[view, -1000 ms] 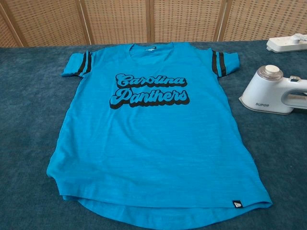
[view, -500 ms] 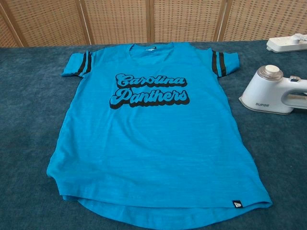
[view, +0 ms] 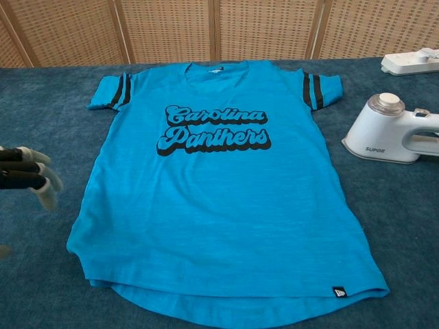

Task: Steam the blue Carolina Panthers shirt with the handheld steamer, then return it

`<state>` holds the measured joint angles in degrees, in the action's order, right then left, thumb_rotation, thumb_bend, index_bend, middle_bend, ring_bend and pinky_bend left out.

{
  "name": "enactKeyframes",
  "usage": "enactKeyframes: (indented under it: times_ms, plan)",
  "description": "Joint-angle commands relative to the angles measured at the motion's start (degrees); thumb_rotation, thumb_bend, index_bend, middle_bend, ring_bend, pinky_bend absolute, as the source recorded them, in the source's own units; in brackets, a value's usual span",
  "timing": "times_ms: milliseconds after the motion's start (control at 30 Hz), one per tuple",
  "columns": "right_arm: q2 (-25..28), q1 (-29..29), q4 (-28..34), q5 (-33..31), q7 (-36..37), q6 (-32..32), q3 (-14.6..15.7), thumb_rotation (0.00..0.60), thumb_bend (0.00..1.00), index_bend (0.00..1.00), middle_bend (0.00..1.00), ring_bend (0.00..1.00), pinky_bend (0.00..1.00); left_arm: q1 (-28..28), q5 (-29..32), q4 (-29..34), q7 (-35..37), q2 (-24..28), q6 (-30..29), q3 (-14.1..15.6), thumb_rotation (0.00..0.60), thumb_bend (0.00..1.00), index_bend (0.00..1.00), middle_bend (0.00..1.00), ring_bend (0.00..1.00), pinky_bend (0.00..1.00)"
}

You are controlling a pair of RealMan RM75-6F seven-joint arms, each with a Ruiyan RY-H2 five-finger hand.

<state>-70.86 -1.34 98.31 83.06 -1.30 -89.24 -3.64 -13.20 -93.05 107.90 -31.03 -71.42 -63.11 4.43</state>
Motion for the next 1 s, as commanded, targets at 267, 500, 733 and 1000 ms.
enactKeyframes:
  times_ms: [267, 500, 733, 1000]
  plan:
    - [1.0, -0.8, 0.1, 0.0, 1.8, -0.9, -0.1, 0.537, 0.31, 0.28, 0.33, 0.25, 0.17, -3.3, 4.3, -1.2, -6.2, -6.7, 4.9, -1.1, 0.491, 0.3, 0.19, 0.19, 0.07, 0.14]
    - [1.4, -1.3, -0.5, -0.2, 3.7, -1.2, -0.3, 0.536, 0.32, 0.28, 0.33, 0.25, 0.17, -4.5, 8.1, -2.5, -11.1, -10.3, 5.4, -2.3, 0.495, 0.3, 0.19, 0.19, 0.06, 0.14]
    - [1.7, -1.8, -0.9, -0.3, 4.9, -1.7, -0.4, 0.535, 0.32, 0.28, 0.33, 0.25, 0.17, -5.7, 10.4, -4.1, -14.2, -13.9, 5.9, -2.7, 0.498, 0.3, 0.22, 0.19, 0.05, 0.14]
    - [2.2, -2.5, -1.2, -0.5, 6.0, -2.4, -0.5, 0.533, 0.31, 0.28, 0.33, 0.25, 0.17, -7.1, 12.0, -4.7, -15.7, -15.9, 6.6, -2.2, 0.502, 0.43, 0.4, 0.19, 0.03, 0.14]
